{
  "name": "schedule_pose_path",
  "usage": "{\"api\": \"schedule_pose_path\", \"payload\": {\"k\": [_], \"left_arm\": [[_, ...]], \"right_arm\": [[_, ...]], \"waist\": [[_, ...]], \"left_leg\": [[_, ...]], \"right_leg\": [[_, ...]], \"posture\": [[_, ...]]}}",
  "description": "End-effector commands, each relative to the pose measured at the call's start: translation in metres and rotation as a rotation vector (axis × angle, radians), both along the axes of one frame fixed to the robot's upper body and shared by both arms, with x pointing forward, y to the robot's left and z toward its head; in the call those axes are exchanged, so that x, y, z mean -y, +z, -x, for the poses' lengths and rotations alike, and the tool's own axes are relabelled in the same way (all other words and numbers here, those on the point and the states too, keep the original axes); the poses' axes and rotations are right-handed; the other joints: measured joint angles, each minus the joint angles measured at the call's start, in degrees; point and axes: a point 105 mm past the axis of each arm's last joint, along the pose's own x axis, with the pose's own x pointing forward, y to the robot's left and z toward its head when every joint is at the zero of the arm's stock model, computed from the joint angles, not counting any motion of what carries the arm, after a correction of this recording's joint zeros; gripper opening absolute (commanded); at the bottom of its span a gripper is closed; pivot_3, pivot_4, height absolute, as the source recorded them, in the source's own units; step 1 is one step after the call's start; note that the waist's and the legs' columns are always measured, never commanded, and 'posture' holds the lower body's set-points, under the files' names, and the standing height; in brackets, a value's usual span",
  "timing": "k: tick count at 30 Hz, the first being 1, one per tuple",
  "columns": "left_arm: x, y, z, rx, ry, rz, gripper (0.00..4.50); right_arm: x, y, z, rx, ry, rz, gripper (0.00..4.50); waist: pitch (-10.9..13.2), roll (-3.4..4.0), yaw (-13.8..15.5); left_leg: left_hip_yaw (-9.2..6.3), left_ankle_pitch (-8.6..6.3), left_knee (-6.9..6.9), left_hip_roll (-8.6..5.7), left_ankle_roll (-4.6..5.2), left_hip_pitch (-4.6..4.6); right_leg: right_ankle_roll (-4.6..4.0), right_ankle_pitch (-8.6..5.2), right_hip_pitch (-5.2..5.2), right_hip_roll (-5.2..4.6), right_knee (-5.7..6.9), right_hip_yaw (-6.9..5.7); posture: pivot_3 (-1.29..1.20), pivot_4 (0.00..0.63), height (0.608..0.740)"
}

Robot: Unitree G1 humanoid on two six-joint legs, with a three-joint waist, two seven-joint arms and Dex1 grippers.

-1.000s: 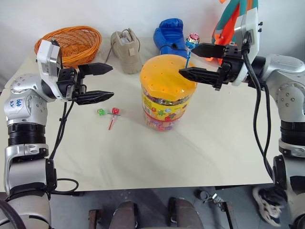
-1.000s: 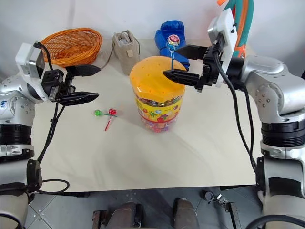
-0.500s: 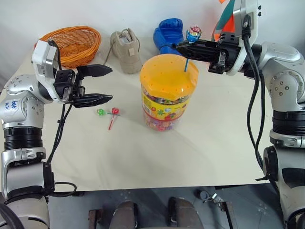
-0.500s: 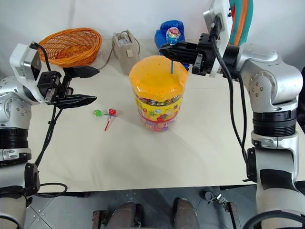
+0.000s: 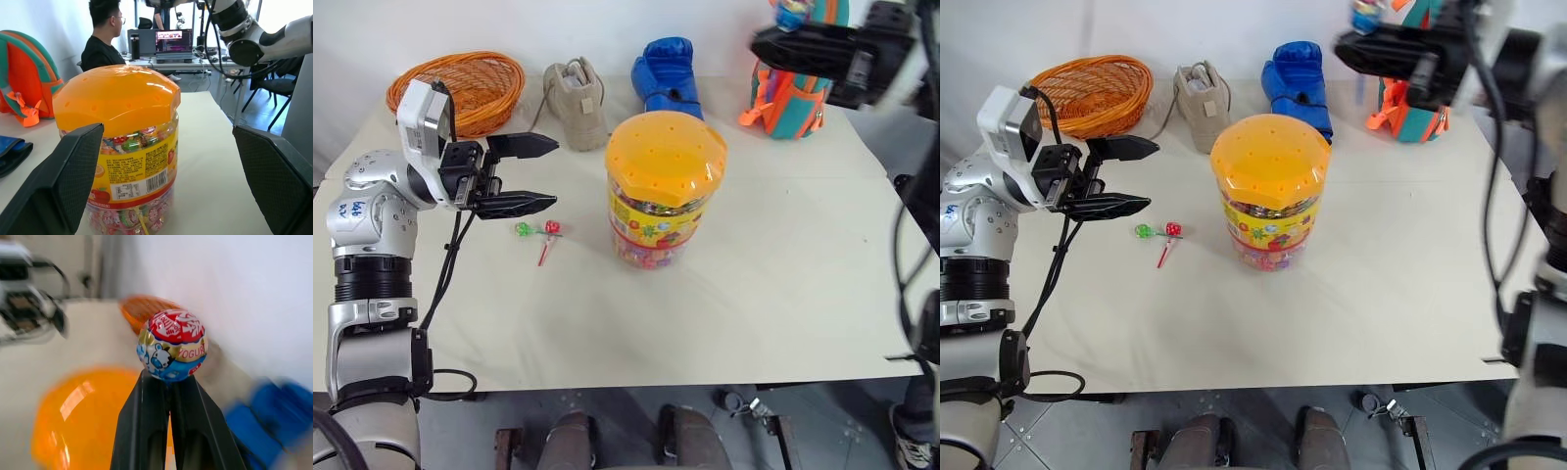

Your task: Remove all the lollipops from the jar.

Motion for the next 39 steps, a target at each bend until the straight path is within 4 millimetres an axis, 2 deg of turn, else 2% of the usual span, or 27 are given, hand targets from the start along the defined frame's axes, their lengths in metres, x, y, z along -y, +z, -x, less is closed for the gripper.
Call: {"api": "schedule_pose_path", "payload": {"k": [1,5,8,10,12,14,16,25,29,34,38,39], "left_arm": [[0.002,0.005,0.015,0.043,-0.096,-0.016,4.5],[0.0,0.002,0.015,0.034,-0.08,-0.013,4.5],[-0.004,0.002,0.017,0.03,-0.074,-0.019,4.5],[-0.004,0.002,0.017,0.03,-0.074,-0.02,4.5],[-0.003,0.002,0.018,0.031,-0.08,-0.022,4.5],[-0.003,0.002,0.021,0.033,-0.089,-0.024,4.5],[-0.003,0.002,0.023,0.036,-0.097,-0.029,4.5],[-0.012,-0.002,0.033,0.026,-0.096,-0.055,4.5],[-0.013,-0.005,0.029,0.009,-0.057,-0.068,4.5],[-0.017,-0.005,0.015,-0.021,0.067,-0.034,4.5],[-0.016,0.002,0.015,-0.045,0.081,0.05,4.5],[-0.016,0.003,0.015,-0.059,0.089,0.059,4.5]], "right_arm": [[0.026,-0.011,0.011,-0.045,-0.111,0.008,0.05],[0.063,-0.058,0.011,-0.191,-0.313,0.042,0.05],[0.082,-0.121,0.009,-0.385,-0.474,0.058,0.05],[0.089,-0.145,0.004,-0.445,-0.564,0.077,0.05],[0.092,-0.16,-0.002,-0.491,-0.628,0.072,0.05],[0.085,-0.177,-0.004,-0.602,-0.624,0.057,0.05],[0.082,-0.186,-0.006,-0.637,-0.626,0.059,0.05],[0.078,-0.192,-0.016,-0.642,-0.638,0.041,0.05],[0.075,-0.192,-0.021,-0.627,-0.626,0.042,1.14],[0.074,-0.188,-0.024,-0.61,-0.618,0.034,2.87],[0.074,-0.175,-0.021,-0.572,-0.574,0.023,4.28],[0.071,-0.169,-0.02,-0.555,-0.546,0.022,4.42]], "waist": [[0.0,0.01,-0.2],[0.0,0.03,-0.4],[0.0,0.0,-0.2],[0.0,0.0,-0.1],[0.0,0.03,-0.2],[0.0,0.05,-0.3],[0.0,0.05,-0.3],[0.0,0.05,-0.1],[0.0,0.05,-0.2],[0.0,0.05,-0.2],[0.0,0.05,-0.2],[0.0,0.05,-0.1]], "left_leg": [[0.02,0.0,0.01,-0.01,0.0,0.01],[0.05,0.0,-0.04,0.01,0.0,0.05],[0.06,0.0,-0.01,0.02,0.0,0.04],[0.04,0.0,0.02,0.01,0.0,0.04],[0.07,0.0,0.06,-0.01,0.0,0.03],[0.06,0.01,0.06,0.0,-0.01,0.07],[0.05,0.01,0.04,0.0,-0.01,0.06],[0.02,0.0,0.03,-0.01,-0.01,0.02],[0.03,0.0,0.02,-0.01,-0.01,0.03],[0.04,0.0,0.02,-0.01,-0.01,0.03],[0.03,0.0,0.02,-0.01,-0.01,0.02],[0.02,0.0,0.02,-0.01,-0.01,0.02]], "right_leg": [[0.0,0.0,0.0,-0.01,0.01,0.02],[0.0,0.0,-0.06,0.02,0.09,0.06],[0.01,0.0,-0.05,0.01,0.07,0.07],[0.01,0.0,-0.03,0.0,0.07,0.06],[0.03,0.02,-0.04,-0.01,0.09,0.1],[0.03,0.02,-0.04,0.0,0.12,0.11],[0.03,0.02,-0.04,0.0,0.11,0.1],[0.03,0.02,-0.03,0.0,0.05,0.07],[0.03,0.02,-0.04,0.0,0.05,0.08],[0.03,0.02,-0.04,0.0,0.05,0.07],[0.03,0.01,-0.04,0.0,0.05,0.08],[0.03,0.02,-0.04,0.0,0.05,0.07]], "posture": [[0.0,0.15,0.74],[0.0,0.15,0.74],[0.0,0.15,0.74],[0.0,0.15,0.74],[0.0,0.15,0.74],[0.0,0.15,0.74],[0.0,0.15,0.74],[0.0,0.15,0.74],[0.0,0.15,0.74],[0.0,0.15,0.74],[0.0,0.15,0.74],[0.0,0.15,0.74]]}}
